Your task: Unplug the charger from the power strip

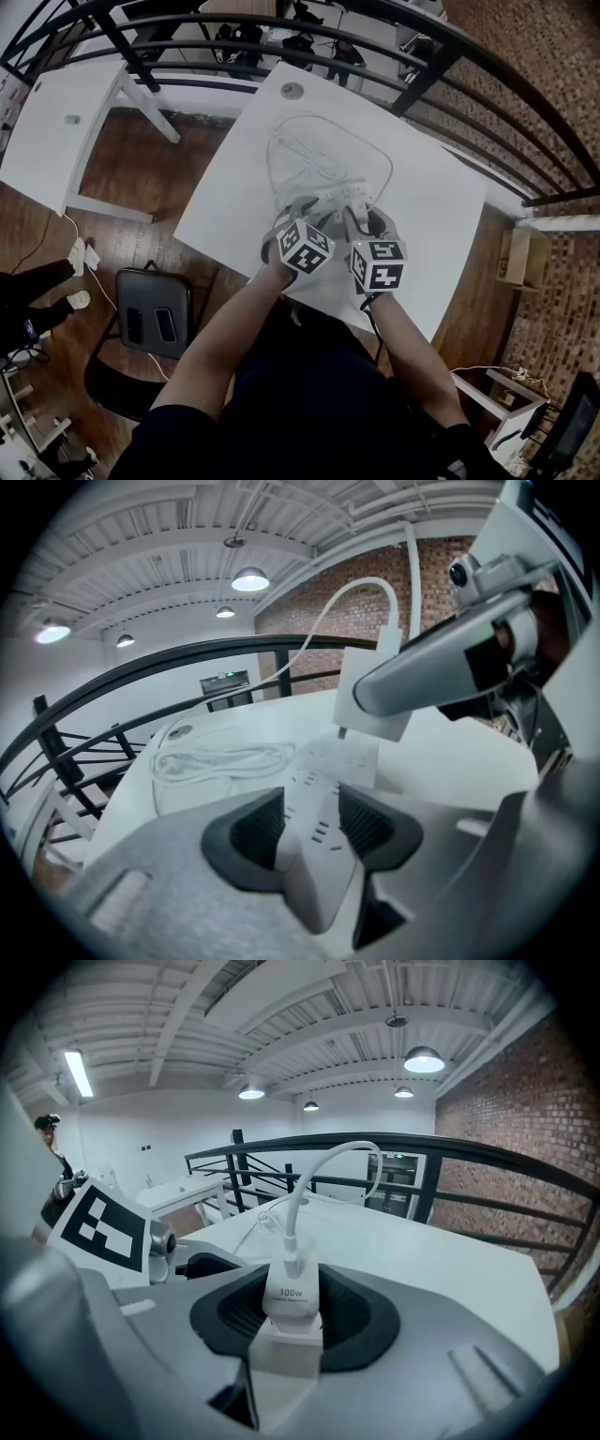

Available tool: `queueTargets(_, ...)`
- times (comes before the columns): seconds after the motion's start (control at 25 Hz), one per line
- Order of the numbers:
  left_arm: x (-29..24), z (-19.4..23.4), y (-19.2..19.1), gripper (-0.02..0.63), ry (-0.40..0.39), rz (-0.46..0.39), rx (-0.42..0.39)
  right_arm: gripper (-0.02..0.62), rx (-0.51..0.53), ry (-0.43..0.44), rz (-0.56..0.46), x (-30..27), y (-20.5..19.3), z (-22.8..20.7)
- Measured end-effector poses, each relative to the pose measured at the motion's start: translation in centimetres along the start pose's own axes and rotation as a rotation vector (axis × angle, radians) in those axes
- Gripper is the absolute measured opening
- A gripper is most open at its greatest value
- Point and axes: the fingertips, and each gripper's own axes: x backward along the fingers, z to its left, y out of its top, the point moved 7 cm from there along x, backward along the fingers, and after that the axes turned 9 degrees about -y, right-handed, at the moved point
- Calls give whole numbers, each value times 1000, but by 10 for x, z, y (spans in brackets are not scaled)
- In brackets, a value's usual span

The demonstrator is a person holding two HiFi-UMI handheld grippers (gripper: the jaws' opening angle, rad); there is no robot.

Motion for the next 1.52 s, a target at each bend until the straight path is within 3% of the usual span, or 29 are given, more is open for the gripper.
queueTargets(0.24, 3, 0, -3, 190, -17, -24, 49, 141, -174, 50, 9, 13, -4, -18)
queueTargets(0.48, 42, -15, -5, 199, -29, -152, 56, 143, -333, 113, -2, 32, -16, -43)
queueTargets(0.64, 79, -24, -15, 187, -74, -222, 181, 143, -438, 121, -3, 38, -32, -64)
queueTargets(0.76, 104, -27, -23, 186, -107, -254, 324, 143, -584, 147, 1, 38, -49, -85)
queueTargets(0.88, 118, -32, -29, 185, -136, -255, 427, 143, -686, 147, 4, 35, -67, -106)
queueTargets(1.08, 122, -38, -39, 179, -135, -214, 457, 141, -777, 98, 6, 34, -91, -136)
queueTargets(1.32, 114, -43, -44, 179, -158, -209, 492, 143, -948, 100, 39, 29, -118, -162)
queueTargets(1.52, 108, -39, -39, 179, -173, -208, 502, 143, -1001, 95, 87, 30, -134, -170)
